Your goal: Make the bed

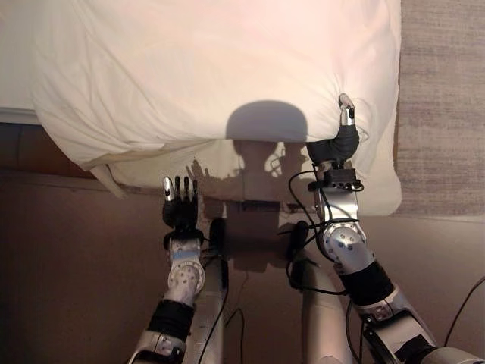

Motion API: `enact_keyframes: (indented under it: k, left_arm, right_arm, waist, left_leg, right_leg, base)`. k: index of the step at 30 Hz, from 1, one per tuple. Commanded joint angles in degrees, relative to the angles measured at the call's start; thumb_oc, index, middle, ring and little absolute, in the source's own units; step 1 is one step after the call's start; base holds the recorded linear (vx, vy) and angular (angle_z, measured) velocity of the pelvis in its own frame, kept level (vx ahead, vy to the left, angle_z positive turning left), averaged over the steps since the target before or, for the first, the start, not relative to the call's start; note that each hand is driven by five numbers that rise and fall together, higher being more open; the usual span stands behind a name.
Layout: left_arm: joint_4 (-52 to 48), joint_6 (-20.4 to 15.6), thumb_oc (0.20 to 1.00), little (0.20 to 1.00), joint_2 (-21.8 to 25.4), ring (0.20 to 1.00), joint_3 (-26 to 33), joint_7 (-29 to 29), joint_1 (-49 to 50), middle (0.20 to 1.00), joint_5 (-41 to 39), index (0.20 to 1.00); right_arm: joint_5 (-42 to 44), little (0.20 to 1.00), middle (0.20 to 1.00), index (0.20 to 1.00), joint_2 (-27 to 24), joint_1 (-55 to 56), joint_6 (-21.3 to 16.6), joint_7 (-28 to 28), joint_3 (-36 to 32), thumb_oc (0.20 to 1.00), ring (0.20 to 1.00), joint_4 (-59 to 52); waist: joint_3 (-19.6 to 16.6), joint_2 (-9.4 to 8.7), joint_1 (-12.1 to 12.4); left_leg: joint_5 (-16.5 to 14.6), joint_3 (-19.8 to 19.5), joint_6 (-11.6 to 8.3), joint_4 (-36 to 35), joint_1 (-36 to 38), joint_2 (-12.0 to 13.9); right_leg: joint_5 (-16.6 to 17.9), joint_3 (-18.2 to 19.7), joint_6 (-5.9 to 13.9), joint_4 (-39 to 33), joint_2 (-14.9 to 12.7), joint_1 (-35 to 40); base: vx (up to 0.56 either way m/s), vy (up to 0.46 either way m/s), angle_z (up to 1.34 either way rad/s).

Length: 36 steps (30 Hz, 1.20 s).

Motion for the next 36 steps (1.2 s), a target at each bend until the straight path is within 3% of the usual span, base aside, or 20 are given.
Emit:
enact_keyframes:
  k: [1,6,10,18,36]
  left_arm:
    - [-6.1,5.9,1.000,1.000,0.8,1.000,-1.6,-7.7,2.3,1.000,-0.3,1.000]
    - [-7.0,9.5,1.000,1.000,1.5,1.000,-2.1,-16.3,0.0,1.000,-2.2,1.000]
    - [-7.6,9.2,1.000,1.000,0.8,1.000,-1.9,-19.8,-3.2,1.000,-3.2,1.000]
    - [-6.8,3.9,1.000,1.000,0.6,1.000,0.3,-18.0,-10.8,1.000,-2.8,1.000]
    - [-10.4,-2.4,1.000,1.000,2.9,1.000,6.2,-17.1,-18.3,1.000,-1.9,1.000]
  right_arm:
    - [-4.1,0.200,0.200,0.200,-1.4,-0.9,-3.1,8.0,-2.1,0.200,0.200,-15.8]
    - [-3.4,0.200,0.200,0.200,-0.2,-1.1,-3.8,8.9,-2.2,0.200,0.200,-14.8]
    - [-3.1,0.200,0.200,0.200,1.0,-1.2,-4.3,9.6,-2.4,0.200,0.200,-14.4]
    - [-2.2,0.200,0.200,0.200,2.8,-0.8,-4.7,9.9,-1.4,0.200,0.200,-13.1]
    - [-1.2,0.200,0.200,0.200,3.6,0.8,-3.9,10.3,-1.2,0.200,0.200,-11.8]
  waist:
    - [-3.7,1.67,-2.9]
    - [-3.9,1.06,-2.9]
    - [-4.6,0.40,-3.2]
    - [-5.6,-0.42,-4.1]
    - [-6.4,-0.40,-4.5]
  left_leg:
    - [2.7,1.6,4.90,-3.8,-1.4,-3.7]
    - [2.6,1.7,4.90,-3.7,-1.2,-3.5]
    - [2.5,1.9,4.98,-3.6,-1.4,-3.5]
    - [2.1,2.3,4.83,-3.0,-1.6,-3.1]
    - [1.7,2.3,4.67,-1.7,-2.7,-3.0]
  right_leg:
    - [-1.8,-0.8,2.37,-1.1,2.4,1.6]
    - [-1.8,-0.5,2.37,-1.2,2.6,1.5]
    - [-1.5,-0.1,2.28,-1.4,2.9,1.2]
    - [-1.6,0.4,2.18,-1.0,3.2,0.7]
    - [-2.4,0.7,1.83,0.3,3.6,-0.3]
  base:
    - [0.00,0.000,0.00]
    - [0.00,0.000,0.00]
    - [0.00,0.000,0.00]
    - [0.00,-0.001,0.00]
    - [0.00,-0.001,-0.01]
